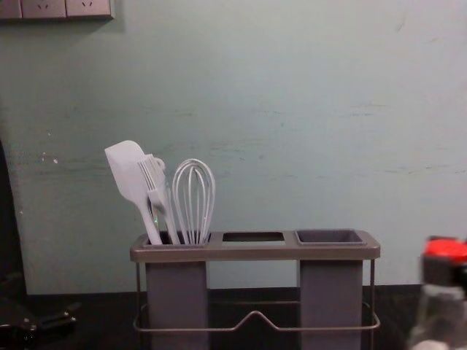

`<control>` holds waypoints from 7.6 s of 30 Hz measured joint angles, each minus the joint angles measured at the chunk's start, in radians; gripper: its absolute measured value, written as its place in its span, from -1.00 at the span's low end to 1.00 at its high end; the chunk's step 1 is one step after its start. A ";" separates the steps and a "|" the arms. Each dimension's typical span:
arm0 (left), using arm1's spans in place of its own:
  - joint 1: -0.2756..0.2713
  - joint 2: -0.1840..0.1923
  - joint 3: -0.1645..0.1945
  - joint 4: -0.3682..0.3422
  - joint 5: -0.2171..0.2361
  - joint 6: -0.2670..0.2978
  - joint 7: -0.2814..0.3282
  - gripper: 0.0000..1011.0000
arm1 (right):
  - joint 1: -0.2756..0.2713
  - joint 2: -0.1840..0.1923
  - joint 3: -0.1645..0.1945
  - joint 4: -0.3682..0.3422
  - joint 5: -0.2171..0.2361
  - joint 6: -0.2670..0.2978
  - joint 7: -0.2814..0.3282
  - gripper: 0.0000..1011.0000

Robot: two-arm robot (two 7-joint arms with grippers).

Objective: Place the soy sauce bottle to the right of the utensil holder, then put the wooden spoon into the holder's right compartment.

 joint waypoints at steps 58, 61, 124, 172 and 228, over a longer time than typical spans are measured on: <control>0.000 0.000 0.000 0.000 0.000 0.000 0.000 0.99 | 0.253 -0.239 0.015 0.380 -0.153 -0.049 -0.041 -0.25; 0.000 0.000 0.000 0.000 0.000 0.000 0.000 0.99 | 0.255 -0.242 0.013 0.384 -0.153 -0.049 -0.040 -0.25; 0.000 0.000 0.000 0.000 0.000 0.000 0.000 0.99 | 0.252 -0.254 0.026 0.386 -0.130 0.006 -0.064 0.98; 0.000 0.000 0.000 0.000 0.000 0.000 0.000 0.99 | 0.306 -0.128 -0.351 -0.042 -0.264 0.576 -0.030 0.98; 0.000 0.000 0.000 0.000 0.000 0.000 0.000 0.99 | 0.493 -0.396 -0.502 0.226 -0.499 0.804 -0.017 0.98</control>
